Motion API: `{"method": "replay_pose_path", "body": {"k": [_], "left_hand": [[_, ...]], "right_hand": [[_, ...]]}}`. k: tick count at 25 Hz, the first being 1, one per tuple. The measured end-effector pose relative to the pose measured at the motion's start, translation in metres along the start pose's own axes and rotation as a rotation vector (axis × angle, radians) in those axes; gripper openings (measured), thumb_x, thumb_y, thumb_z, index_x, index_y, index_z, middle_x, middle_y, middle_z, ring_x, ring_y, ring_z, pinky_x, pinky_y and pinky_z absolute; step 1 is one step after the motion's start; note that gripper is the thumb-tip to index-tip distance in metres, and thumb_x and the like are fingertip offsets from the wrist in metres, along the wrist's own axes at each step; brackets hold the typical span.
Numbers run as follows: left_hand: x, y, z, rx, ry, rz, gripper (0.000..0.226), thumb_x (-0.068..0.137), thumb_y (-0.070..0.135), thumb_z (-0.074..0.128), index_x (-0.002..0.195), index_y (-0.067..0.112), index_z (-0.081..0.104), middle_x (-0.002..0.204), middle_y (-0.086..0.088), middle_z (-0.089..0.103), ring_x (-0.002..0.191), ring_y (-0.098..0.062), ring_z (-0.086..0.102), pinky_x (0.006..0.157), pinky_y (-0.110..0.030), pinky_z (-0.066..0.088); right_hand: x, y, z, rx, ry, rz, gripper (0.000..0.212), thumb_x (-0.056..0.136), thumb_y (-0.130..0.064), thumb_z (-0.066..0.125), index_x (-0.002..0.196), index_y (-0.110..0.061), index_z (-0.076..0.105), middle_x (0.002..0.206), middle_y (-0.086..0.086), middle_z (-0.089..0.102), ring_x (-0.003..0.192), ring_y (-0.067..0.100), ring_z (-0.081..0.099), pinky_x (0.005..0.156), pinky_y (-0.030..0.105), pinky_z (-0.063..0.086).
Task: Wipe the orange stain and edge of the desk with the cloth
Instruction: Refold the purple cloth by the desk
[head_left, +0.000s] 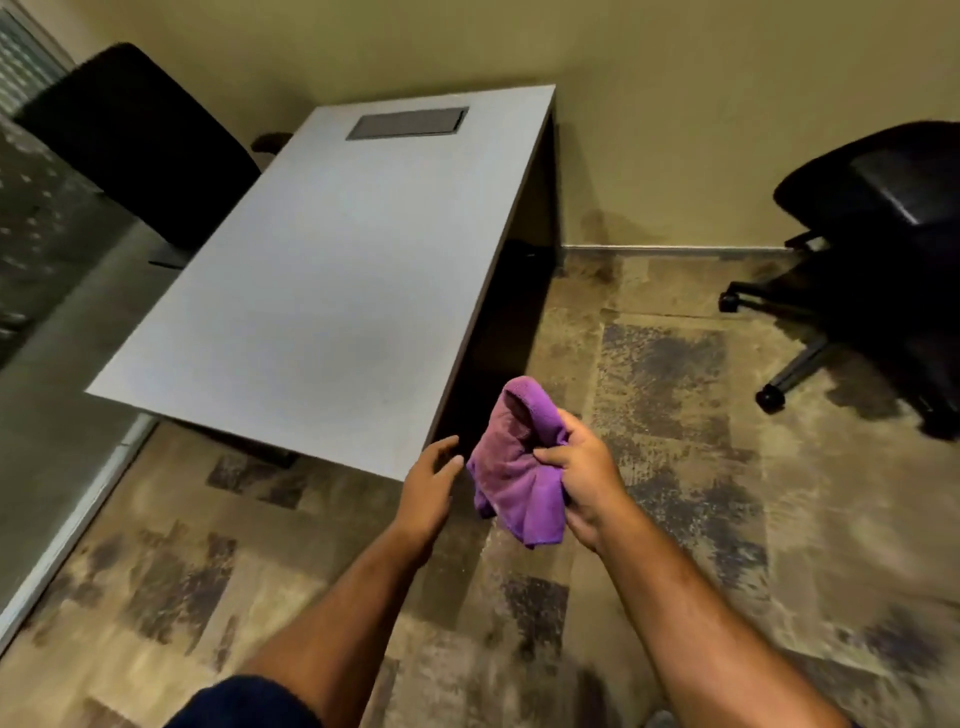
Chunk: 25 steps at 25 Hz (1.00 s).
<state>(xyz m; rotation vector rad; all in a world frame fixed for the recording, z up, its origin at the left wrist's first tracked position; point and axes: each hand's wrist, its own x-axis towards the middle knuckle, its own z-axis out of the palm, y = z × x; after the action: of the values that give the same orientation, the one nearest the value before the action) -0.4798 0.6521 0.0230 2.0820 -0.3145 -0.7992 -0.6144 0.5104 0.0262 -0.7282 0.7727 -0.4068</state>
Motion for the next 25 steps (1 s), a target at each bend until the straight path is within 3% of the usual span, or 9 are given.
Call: {"method": "replay_pose_path", "body": {"k": [2, 5, 7, 9, 12, 14, 17, 23, 25], "left_hand": [[-0.024, 0.032, 0.014, -0.361, -0.125, -0.121, 0.034, 0.110, 0.039, 0.053, 0.129, 0.022, 0.076, 0.141, -0.011, 0.072, 0.130, -0.029, 0.069, 0.109, -0.049, 0.056], [-0.053, 0.082, 0.026, -0.772, -0.349, -0.199, 0.075, 0.105, 0.067, 0.036, 0.134, 0.009, 0.073, 0.140, -0.023, 0.071, 0.128, -0.035, 0.070, 0.104, -0.048, 0.059], [-0.065, 0.111, 0.031, -0.880, -0.396, -0.203, 0.094, 0.104, 0.074, 0.026, 0.142, -0.002, 0.065, 0.145, -0.030, 0.064, 0.133, -0.040, 0.065, 0.115, -0.051, 0.051], [-0.075, 0.137, 0.034, -0.877, -0.402, -0.197, 0.094, 0.104, 0.075, 0.027, 0.134, -0.002, 0.072, 0.137, -0.029, 0.070, 0.123, -0.036, 0.072, 0.105, -0.047, 0.059], [-0.088, 0.168, 0.044, -0.765, -0.413, -0.058, 0.058, 0.103, 0.060, 0.051, 0.126, 0.016, 0.080, 0.131, -0.013, 0.078, 0.120, -0.028, 0.075, 0.098, -0.042, 0.063], [-0.087, 0.181, 0.053, -0.757, -0.364, 0.047, 0.046, 0.103, 0.036, 0.062, 0.143, 0.013, 0.067, 0.147, -0.020, 0.067, 0.138, -0.038, 0.063, 0.116, -0.053, 0.052], [-0.072, 0.197, 0.063, -0.778, -0.213, 0.094, 0.043, 0.108, 0.008, 0.055, 0.149, -0.004, 0.049, 0.153, -0.034, 0.054, 0.143, -0.048, 0.052, 0.126, -0.063, 0.035], [-0.003, 0.239, 0.061, -0.593, -0.121, 0.160, 0.025, 0.105, 0.000, 0.055, 0.127, 0.007, 0.065, 0.119, -0.013, 0.079, 0.106, -0.025, 0.074, 0.090, -0.032, 0.062], [0.025, 0.263, 0.056, -0.642, -0.096, 0.186, 0.026, 0.097, 0.000, 0.060, 0.120, 0.008, 0.069, 0.111, -0.011, 0.078, 0.104, -0.026, 0.072, 0.088, -0.031, 0.060]], "right_hand": [[-0.016, -0.028, -0.006, 0.128, -0.052, 0.040, 0.061, 0.094, 0.023, 0.042, 0.136, -0.013, 0.068, 0.129, 0.017, 0.077, 0.114, 0.030, 0.076, 0.086, 0.038, 0.065], [-0.033, -0.068, -0.019, 0.308, -0.118, 0.127, 0.057, 0.093, 0.016, 0.039, 0.136, -0.011, 0.067, 0.128, 0.021, 0.076, 0.110, 0.037, 0.076, 0.093, 0.051, 0.063], [-0.040, -0.095, -0.029, 0.335, -0.144, 0.194, 0.047, 0.091, 0.006, 0.045, 0.131, -0.007, 0.068, 0.124, 0.027, 0.073, 0.106, 0.043, 0.074, 0.098, 0.058, 0.060], [-0.043, -0.122, -0.037, 0.314, -0.191, 0.285, 0.037, 0.089, -0.010, 0.055, 0.119, 0.000, 0.073, 0.118, 0.030, 0.075, 0.102, 0.045, 0.076, 0.093, 0.059, 0.062], [-0.038, -0.157, -0.042, 0.233, -0.209, 0.297, 0.041, 0.100, -0.021, 0.058, 0.132, 0.003, 0.067, 0.134, 0.036, 0.067, 0.124, 0.052, 0.067, 0.110, 0.067, 0.051], [-0.025, -0.176, -0.044, 0.081, -0.199, 0.150, 0.026, 0.105, -0.013, 0.058, 0.125, 0.001, 0.068, 0.133, 0.039, 0.065, 0.119, 0.050, 0.067, 0.112, 0.071, 0.046], [-0.002, -0.203, -0.042, -0.129, -0.158, 0.043, 0.020, 0.104, -0.014, 0.061, 0.102, -0.007, 0.080, 0.124, 0.033, 0.074, 0.106, 0.037, 0.073, 0.095, 0.051, 0.063], [0.046, -0.267, -0.035, -0.262, -0.391, 0.011, 0.044, 0.098, -0.035, 0.074, 0.136, -0.013, 0.069, 0.135, 0.017, 0.075, 0.124, 0.032, 0.073, 0.103, 0.042, 0.060], [0.065, -0.293, -0.028, -0.362, -0.359, -0.053, 0.039, 0.099, -0.031, 0.073, 0.133, -0.012, 0.069, 0.129, 0.015, 0.078, 0.117, 0.029, 0.075, 0.092, 0.037, 0.063]]}}
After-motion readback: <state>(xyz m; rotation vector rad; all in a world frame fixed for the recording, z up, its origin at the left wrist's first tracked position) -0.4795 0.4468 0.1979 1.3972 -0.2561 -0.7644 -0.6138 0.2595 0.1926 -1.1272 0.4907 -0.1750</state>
